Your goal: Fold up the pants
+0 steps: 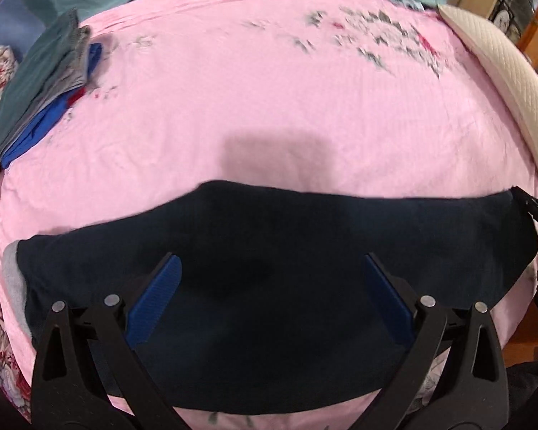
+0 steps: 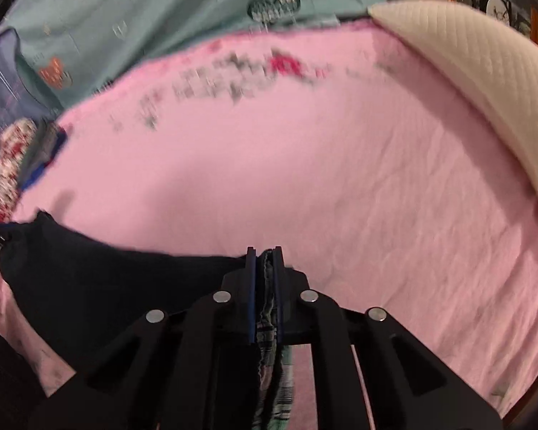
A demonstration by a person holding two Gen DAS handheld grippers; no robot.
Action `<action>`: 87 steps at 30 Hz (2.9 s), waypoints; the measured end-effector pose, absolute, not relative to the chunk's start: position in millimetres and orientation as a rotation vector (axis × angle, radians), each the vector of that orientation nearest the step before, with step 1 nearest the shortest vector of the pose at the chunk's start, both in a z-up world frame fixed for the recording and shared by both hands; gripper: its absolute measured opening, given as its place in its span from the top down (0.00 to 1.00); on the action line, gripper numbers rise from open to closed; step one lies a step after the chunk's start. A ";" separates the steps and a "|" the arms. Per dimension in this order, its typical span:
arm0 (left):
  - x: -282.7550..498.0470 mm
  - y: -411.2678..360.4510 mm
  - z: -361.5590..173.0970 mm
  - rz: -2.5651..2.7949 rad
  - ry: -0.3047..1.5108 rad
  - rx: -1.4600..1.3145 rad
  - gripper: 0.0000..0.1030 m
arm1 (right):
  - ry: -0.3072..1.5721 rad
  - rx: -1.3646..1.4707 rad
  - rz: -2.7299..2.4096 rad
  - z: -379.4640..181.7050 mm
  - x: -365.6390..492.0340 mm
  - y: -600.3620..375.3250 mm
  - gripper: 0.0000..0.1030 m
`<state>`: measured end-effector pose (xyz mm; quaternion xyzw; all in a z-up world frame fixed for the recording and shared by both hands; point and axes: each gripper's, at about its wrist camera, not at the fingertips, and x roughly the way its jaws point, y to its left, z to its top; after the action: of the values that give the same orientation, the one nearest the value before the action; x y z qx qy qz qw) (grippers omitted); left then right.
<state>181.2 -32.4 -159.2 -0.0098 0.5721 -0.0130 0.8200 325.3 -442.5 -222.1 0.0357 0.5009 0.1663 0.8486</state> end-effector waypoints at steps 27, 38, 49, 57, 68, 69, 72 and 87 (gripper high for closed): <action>197.5 -94.4 -204.8 -0.156 1.323 0.104 0.02 | 0.977 0.665 0.120 -200.5 198.0 -535.7 0.58; 196.8 -81.9 -167.3 -0.197 1.253 0.039 0.02 | 1.066 0.643 0.016 -223.3 210.2 -498.8 0.49; 185.1 -36.2 -136.1 -0.163 1.172 -0.004 0.02 | 1.058 0.631 -0.081 -222.6 210.9 -483.0 0.83; 169.1 38.4 -120.4 -0.061 1.102 -0.094 0.02 | 0.822 0.177 0.057 -116.9 219.4 -372.5 0.84; 123.0 120.3 -124.6 0.043 1.077 -0.217 0.02 | 0.808 -0.326 0.517 -141.2 181.2 -176.8 0.84; 118.8 125.3 -126.3 0.049 1.079 -0.220 0.02 | 0.826 -0.351 0.550 -148.4 176.2 -167.5 0.84; 112.6 132.9 -130.2 0.058 1.083 -0.232 0.02 | 0.865 -0.403 0.607 -164.9 167.4 -150.1 0.84; 135.8 86.4 -129.7 -0.196 1.090 -0.323 0.07 | 0.992 -0.364 0.663 -197.7 166.7 -140.6 0.83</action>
<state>135.8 86.4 -129.7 -0.1529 0.5155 -0.0926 0.8381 166.7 -140.6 -197.7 -0.1705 0.4643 0.3103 0.8119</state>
